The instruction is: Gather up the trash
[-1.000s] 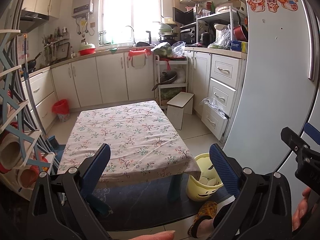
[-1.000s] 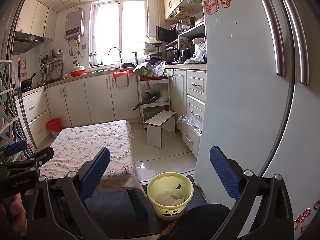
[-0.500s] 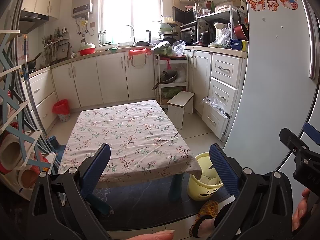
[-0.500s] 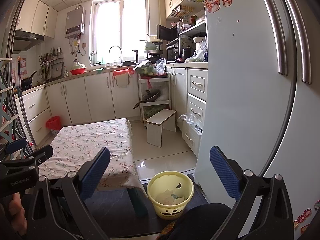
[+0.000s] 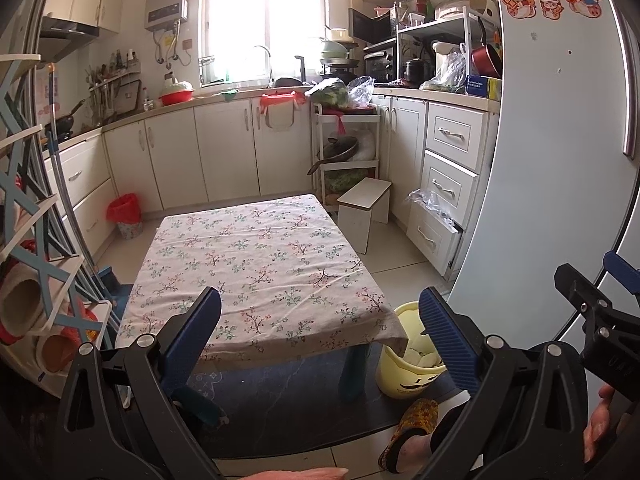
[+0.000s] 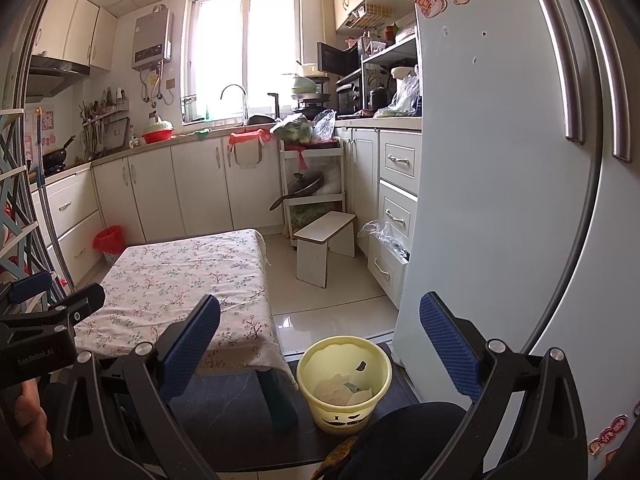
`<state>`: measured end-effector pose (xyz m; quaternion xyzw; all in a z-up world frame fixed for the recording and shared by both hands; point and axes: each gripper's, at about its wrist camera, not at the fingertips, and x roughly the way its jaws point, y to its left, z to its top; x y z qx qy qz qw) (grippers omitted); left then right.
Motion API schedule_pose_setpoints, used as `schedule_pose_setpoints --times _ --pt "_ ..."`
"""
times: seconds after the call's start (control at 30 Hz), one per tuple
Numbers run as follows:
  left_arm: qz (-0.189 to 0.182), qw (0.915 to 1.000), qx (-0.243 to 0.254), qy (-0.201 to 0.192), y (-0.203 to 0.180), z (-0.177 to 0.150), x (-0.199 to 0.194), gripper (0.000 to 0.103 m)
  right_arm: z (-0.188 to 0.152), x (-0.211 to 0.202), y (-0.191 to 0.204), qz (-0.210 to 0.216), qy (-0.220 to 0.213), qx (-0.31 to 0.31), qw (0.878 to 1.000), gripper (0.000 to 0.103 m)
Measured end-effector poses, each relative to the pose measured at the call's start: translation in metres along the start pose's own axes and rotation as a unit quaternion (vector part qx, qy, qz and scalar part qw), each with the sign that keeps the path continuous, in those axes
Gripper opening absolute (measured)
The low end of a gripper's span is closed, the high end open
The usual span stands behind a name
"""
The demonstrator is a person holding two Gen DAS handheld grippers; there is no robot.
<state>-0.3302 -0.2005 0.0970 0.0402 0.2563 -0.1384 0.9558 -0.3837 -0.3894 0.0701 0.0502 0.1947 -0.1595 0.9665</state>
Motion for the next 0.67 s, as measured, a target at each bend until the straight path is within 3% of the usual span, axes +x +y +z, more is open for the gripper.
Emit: schedule_pose_setpoints --times 0.17,0.3,0.67 --pt "-0.01 0.9999 0.0 -0.011 0.004 -0.002 0.001 0.095 -0.002 0.005 0.01 0.009 0.006 -0.008 1.0 0.096" --pt "0.01 0.9996 0.007 -0.025 0.008 -0.002 -0.001 0.095 -0.002 0.008 0.017 0.012 0.008 -0.017 1.0 0.096" --pt "0.02 0.9997 -0.009 0.009 0.031 -0.001 0.023 0.095 -0.001 0.026 0.036 0.025 0.02 -0.033 0.999 0.096"
